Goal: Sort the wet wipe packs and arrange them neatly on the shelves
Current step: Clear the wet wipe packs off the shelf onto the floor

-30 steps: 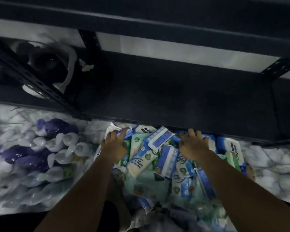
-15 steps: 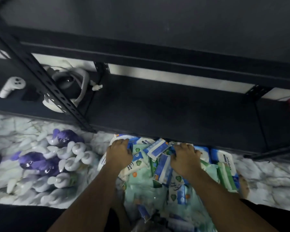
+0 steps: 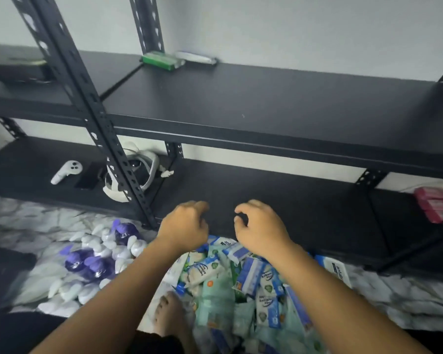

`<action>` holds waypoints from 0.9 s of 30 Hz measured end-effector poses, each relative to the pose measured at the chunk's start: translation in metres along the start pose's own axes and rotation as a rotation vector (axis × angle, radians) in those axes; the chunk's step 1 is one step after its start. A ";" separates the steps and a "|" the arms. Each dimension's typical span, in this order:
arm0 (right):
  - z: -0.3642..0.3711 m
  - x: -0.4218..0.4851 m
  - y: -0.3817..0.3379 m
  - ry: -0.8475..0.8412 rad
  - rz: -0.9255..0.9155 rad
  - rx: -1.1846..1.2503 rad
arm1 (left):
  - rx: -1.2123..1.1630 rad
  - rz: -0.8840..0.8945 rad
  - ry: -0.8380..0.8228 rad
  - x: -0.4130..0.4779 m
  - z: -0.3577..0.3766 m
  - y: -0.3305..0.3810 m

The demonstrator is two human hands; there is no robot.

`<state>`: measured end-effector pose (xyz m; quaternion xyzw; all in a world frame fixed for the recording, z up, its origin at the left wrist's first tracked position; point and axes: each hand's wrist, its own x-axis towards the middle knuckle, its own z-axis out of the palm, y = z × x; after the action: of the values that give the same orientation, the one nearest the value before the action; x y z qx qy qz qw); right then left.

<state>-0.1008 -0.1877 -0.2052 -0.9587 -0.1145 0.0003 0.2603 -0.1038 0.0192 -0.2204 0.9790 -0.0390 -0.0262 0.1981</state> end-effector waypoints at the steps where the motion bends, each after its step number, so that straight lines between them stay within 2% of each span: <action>1: -0.012 0.004 -0.011 0.037 -0.042 0.016 | 0.014 0.030 0.035 -0.001 -0.015 0.002; 8: -0.092 0.050 -0.069 0.240 -0.277 0.084 | 0.073 0.189 0.260 0.004 -0.118 0.012; 13: -0.124 0.100 -0.090 0.328 -0.342 0.105 | 0.095 0.242 0.369 0.025 -0.162 -0.006; 18: -0.125 0.160 -0.096 0.320 -0.329 0.093 | 0.081 0.279 0.390 0.069 -0.183 -0.019; 23: -0.115 0.235 -0.100 0.305 -0.267 0.091 | -0.036 0.268 0.526 0.139 -0.207 -0.023; 27: -0.112 0.299 -0.110 0.262 -0.222 0.034 | -0.099 0.177 0.509 0.218 -0.232 -0.035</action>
<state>0.1725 -0.0855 -0.0356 -0.9275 -0.1846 -0.1513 0.2877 0.1308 0.1217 -0.0278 0.9360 -0.0720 0.2365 0.2505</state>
